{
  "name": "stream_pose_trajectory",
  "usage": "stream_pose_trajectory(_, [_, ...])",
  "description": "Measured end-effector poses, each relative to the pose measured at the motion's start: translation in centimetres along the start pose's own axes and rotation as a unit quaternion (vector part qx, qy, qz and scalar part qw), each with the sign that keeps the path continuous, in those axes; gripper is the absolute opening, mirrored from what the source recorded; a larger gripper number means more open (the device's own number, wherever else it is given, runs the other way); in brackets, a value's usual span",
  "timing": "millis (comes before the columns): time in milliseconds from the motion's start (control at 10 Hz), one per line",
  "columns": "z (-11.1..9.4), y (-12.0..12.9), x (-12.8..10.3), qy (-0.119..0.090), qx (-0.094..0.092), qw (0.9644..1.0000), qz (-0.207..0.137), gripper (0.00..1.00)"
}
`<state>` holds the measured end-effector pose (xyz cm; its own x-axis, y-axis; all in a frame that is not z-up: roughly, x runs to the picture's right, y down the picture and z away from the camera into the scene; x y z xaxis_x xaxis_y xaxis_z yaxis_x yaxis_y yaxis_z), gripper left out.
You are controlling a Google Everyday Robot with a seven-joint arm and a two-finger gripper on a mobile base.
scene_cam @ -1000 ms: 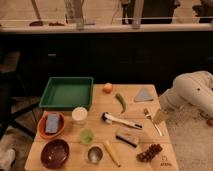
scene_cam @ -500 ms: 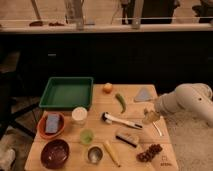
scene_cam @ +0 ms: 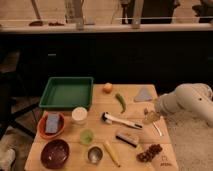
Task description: Place eraser in metal cup
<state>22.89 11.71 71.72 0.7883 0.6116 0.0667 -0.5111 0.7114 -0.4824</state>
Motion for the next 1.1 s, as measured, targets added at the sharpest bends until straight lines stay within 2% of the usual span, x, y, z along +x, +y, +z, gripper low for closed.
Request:
stream_pose_trajectory(200, [0.6, 0.8, 0.1, 0.014, -0.01, 0.9997, -0.019, 0.8])
stream_pose_trajectory(300, [1.7, 1.4, 0.3, 0.026, -0.016, 0.9988, -0.037, 0.8])
stream_pose_trajectory(400, [3.2, 2.2, 1.3, 0.045, -0.022, 0.9971, -0.057, 0.8])
stream_pose_trajectory(600, [5.8, 3.3, 2.8, 0.076, -0.031, 0.9927, -0.089, 0.8])
stream_pose_trajectory(800, [8.2, 4.4, 4.4, 0.115, -0.035, 0.9863, -0.113, 0.8])
stream_pose_trajectory(1100, [10.1, 5.6, 6.4, 0.154, -0.034, 0.9806, -0.117, 0.8])
